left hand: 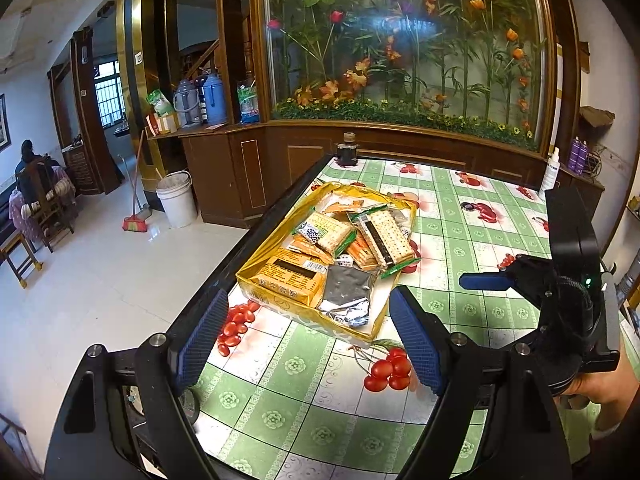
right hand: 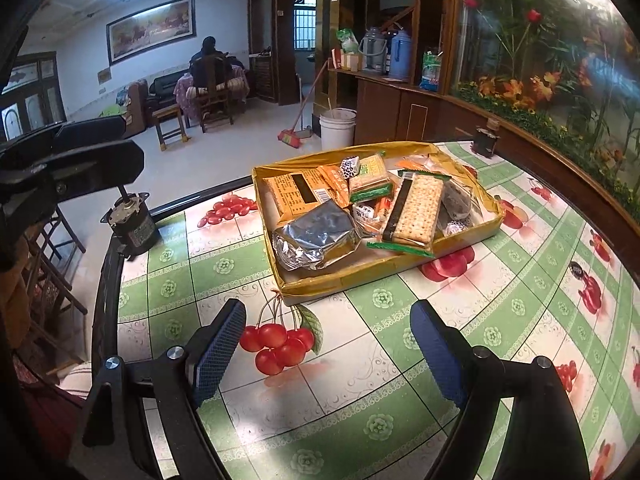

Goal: Organize snacks

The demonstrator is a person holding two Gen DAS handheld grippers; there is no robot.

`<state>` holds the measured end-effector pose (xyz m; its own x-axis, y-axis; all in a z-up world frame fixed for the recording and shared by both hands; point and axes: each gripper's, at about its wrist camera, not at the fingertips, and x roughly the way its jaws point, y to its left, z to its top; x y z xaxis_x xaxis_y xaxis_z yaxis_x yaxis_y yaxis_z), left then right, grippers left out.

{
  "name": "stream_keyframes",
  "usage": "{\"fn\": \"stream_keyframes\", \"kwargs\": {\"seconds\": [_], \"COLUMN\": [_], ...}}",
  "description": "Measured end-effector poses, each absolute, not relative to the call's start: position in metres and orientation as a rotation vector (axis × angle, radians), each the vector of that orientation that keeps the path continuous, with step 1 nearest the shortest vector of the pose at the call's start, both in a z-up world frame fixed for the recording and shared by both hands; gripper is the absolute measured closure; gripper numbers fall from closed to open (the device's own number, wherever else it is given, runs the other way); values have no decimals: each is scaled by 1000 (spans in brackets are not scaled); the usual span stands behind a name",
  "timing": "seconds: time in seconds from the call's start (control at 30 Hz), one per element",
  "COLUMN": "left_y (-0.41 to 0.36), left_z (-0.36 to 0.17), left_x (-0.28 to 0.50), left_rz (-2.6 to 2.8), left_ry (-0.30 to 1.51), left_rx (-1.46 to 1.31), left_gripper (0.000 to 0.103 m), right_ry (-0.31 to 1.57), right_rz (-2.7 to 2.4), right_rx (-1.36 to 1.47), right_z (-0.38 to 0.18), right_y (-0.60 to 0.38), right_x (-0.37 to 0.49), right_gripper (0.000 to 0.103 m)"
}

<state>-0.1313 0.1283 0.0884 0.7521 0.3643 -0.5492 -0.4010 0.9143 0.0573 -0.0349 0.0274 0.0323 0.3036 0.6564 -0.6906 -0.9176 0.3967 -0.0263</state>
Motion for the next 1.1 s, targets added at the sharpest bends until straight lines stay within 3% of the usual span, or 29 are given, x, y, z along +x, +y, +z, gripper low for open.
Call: {"fn": "stream_keyframes", "kwargs": {"seconds": [1.1], "left_y": [149], "left_z": [96], "left_x": [-131], "left_rz": [475], "left_ry": [565], "left_rx": [-85], "left_gripper": [20], "right_ry": [665], "right_rz": [1133], "right_rx": [-542], "right_z": [23], "right_y": [44], "right_x": [-35], "right_gripper": [17]}}
